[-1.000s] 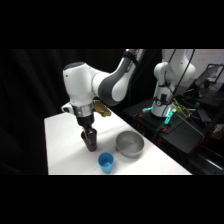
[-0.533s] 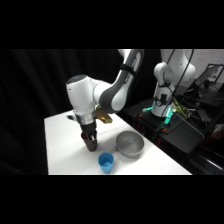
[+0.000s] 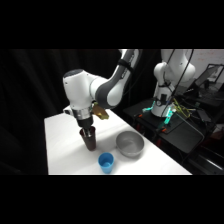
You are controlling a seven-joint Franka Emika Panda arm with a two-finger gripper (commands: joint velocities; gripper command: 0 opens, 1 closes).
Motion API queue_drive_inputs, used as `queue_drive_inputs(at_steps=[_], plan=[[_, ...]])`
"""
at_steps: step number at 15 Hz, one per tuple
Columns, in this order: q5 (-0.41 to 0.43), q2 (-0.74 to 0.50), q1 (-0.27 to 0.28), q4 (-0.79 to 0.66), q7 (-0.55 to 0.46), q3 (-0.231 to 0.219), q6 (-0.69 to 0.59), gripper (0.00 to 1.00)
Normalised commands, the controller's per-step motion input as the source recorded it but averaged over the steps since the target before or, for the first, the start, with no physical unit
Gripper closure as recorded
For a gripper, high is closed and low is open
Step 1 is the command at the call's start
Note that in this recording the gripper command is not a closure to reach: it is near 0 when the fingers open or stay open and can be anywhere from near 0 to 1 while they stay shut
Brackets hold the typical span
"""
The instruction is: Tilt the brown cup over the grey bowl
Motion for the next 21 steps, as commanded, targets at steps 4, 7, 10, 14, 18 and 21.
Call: queue_drive_inputs(at_steps=[4,7,10,14,18,21], plan=[[-0.112,-0.34,0.053,0.12,0.05,-0.066,-0.48,0.12],[-0.142,-0.47,0.055,-0.04,0.02,-0.03,-0.41,0.12],[-0.008,-0.44,0.035,-0.18,-0.05,0.058,-0.26,0.12],[0.227,-0.38,0.012,-0.34,-0.11,0.105,-0.11,0.12],[0.294,-0.53,0.004,-0.55,-0.11,0.07,0.01,0.12],[0.378,-0.67,0.043,-0.56,-0.14,0.082,-0.07,0.13]])
